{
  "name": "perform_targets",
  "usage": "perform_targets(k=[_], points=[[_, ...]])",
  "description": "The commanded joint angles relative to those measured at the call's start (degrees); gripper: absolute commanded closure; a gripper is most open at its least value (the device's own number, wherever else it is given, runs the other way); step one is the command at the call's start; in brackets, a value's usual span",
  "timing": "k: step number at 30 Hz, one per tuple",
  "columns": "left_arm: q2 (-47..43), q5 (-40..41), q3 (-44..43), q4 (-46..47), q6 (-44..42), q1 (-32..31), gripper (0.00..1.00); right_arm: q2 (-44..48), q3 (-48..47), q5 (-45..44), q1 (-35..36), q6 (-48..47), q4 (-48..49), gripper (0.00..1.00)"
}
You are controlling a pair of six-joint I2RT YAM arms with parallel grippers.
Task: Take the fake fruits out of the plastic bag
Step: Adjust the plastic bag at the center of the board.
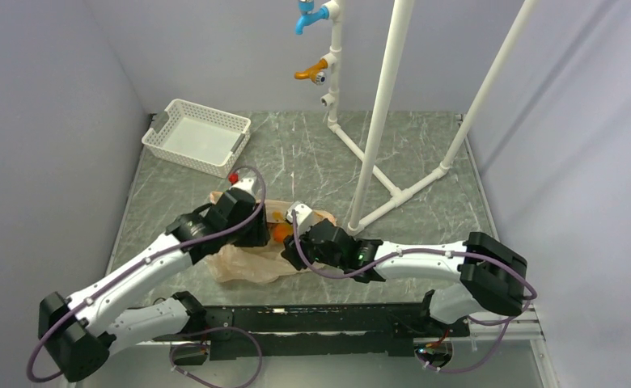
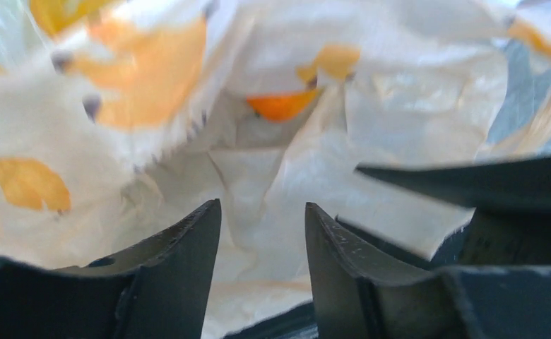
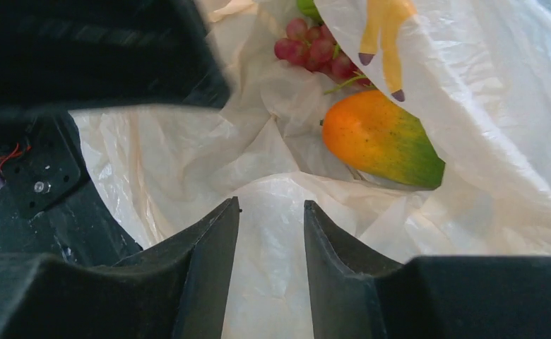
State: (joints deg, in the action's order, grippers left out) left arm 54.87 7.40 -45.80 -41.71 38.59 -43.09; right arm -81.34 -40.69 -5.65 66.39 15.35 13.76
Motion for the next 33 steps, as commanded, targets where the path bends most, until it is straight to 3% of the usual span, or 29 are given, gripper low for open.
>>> perform_targets(k=[1, 4, 9, 13, 20, 22, 25, 33], points=[[8.41, 3.89, -5.45, 2.04, -4.73, 2.97, 0.50, -1.52, 1.48, 3.50, 0.82, -3.65, 8.13, 0.56], [11.95, 4.21, -5.44, 3.93, -5.43, 5.45, 0.51, -4.91, 1.04, 4.72, 1.39, -5.71, 10.75, 0.50], [14.91, 6.83, -5.02, 7.72, -7.36, 14.28, 0.48, -10.31, -1.99, 3.74, 7.52, -10.02, 5.41, 0.50], [18.88, 7.15, -7.51, 9.30, -10.07, 19.64, 0.44, -12.97, -1.35, 10.34, 10.29, -9.04, 3.29, 0.50], [20.03, 12.31, -11.61, 6.26, -12.65, 20.72, 0.37, -10.32, -1.30, 6.69, 11.70, -7.97, -0.73, 0.45], [17.96, 9.47, -11.17, 5.35, -13.40, 20.47, 0.35, -8.87, -2.93, 4.12, 11.49, -7.61, -1.93, 0.39], [11.30, -3.99, -6.97, 6.98, -15.00, 20.24, 0.27, -6.68, -5.97, 1.59, 10.28, -6.92, -3.32, 0.28], [-3.57, -22.02, 1.07, 9.03, -13.66, 19.91, 0.20, -3.60, -6.43, -4.09, 2.97, -2.88, -0.80, 0.21]])
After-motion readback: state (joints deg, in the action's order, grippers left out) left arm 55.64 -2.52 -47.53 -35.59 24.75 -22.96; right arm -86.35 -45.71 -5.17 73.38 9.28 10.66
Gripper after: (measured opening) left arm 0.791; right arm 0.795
